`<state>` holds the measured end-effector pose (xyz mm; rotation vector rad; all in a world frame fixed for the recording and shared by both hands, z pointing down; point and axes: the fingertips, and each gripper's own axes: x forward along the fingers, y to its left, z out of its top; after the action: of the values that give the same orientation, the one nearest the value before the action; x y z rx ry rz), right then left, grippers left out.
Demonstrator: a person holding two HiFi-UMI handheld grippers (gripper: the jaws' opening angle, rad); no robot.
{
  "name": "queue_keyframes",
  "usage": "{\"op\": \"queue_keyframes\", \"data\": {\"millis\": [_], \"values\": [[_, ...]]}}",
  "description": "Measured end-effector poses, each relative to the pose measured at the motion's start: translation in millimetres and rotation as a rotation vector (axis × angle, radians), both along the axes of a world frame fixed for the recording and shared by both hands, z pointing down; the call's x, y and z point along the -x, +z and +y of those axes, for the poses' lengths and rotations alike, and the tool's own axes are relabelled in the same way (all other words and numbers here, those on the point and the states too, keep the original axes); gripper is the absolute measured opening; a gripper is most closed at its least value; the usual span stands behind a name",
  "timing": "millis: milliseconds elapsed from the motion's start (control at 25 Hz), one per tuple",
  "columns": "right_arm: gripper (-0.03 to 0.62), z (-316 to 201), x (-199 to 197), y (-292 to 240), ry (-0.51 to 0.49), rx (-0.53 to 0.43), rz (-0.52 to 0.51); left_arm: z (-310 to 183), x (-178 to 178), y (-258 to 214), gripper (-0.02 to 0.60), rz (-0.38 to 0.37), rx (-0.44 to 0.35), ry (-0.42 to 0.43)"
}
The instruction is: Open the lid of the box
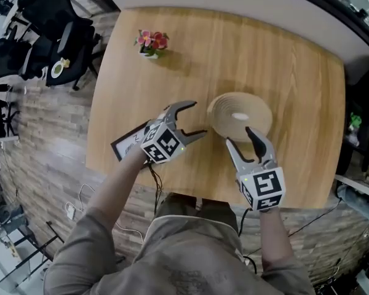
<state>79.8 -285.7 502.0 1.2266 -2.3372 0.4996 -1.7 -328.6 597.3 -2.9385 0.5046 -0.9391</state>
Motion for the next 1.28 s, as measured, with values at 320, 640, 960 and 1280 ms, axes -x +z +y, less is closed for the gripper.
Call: {"op": "queue_keyframes", "data": {"millis": [320, 640, 960, 1280], "values": [[0.213, -11, 3, 57, 0.046, 0.066, -0.009, -14, -23, 64, 0.402, -0.041, 0.034, 0.163], [0.213, -21, 2, 86, 0.047, 0.111, 0.004, -13, -46, 72, 0.368, 0.012, 0.058, 0.244], [0.213, -37, 38, 87, -0.069, 0.124, 0.103, -12, -47, 73, 0.345, 0.036, 0.088, 0.236], [0.215, -57, 56, 114, -0.016, 0.147, 0.268, -11, -49, 71, 0.345, 0.037, 0.081, 0.234]]}}
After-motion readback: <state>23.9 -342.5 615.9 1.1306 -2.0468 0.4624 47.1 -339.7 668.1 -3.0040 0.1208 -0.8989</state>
